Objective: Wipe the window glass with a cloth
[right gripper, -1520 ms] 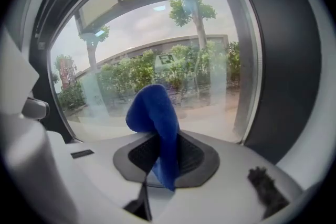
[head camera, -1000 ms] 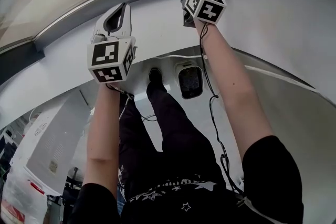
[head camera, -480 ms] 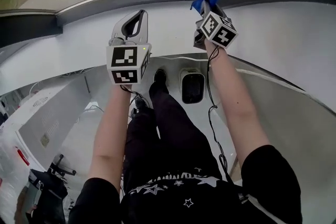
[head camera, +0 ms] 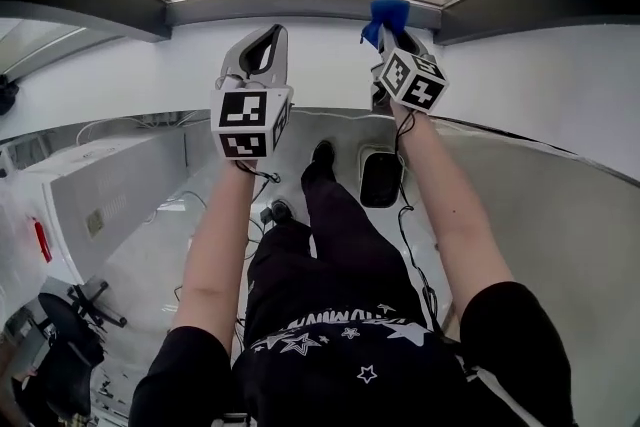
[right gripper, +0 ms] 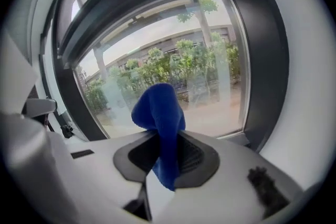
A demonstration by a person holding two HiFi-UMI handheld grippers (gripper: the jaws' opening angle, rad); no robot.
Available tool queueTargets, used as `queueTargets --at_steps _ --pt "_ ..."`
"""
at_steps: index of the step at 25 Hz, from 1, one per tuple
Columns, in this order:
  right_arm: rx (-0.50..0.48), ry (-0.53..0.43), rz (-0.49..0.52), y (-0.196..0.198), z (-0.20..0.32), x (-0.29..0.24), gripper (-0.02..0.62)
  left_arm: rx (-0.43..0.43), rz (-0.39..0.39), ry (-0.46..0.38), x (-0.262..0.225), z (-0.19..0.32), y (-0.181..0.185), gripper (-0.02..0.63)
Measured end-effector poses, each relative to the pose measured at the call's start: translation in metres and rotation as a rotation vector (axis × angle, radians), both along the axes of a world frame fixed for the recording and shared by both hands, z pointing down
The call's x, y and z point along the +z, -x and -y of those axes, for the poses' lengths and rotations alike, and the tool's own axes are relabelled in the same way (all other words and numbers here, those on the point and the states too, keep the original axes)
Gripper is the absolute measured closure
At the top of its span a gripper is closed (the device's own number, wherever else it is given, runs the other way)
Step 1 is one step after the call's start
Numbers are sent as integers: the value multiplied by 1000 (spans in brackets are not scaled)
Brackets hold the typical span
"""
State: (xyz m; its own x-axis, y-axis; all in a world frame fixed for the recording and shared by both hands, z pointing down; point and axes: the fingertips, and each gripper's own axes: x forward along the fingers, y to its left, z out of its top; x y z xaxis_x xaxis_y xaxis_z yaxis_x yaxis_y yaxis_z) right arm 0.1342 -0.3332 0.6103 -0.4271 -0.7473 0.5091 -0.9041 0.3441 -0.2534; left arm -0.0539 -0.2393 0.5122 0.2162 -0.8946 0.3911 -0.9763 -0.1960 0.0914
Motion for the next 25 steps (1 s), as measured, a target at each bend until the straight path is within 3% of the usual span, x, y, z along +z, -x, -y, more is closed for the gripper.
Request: queueTargets --at_steps 13,17,21,25 --pt "-177 -137 59 107 -151 -134 520 -44 23 -75 -83 -150 70 597" --pt "-210 -179 78 124 -200 -170 520 -39 91 -120 -106 -194 83 597" --pt "-280 -202 86 134 -255 -201 520 -84 32 -136 -121 -233 90 597" --pt "-364 -210 84 140 -301 -226 520 -106 21 -148 -138 -266 85 597"
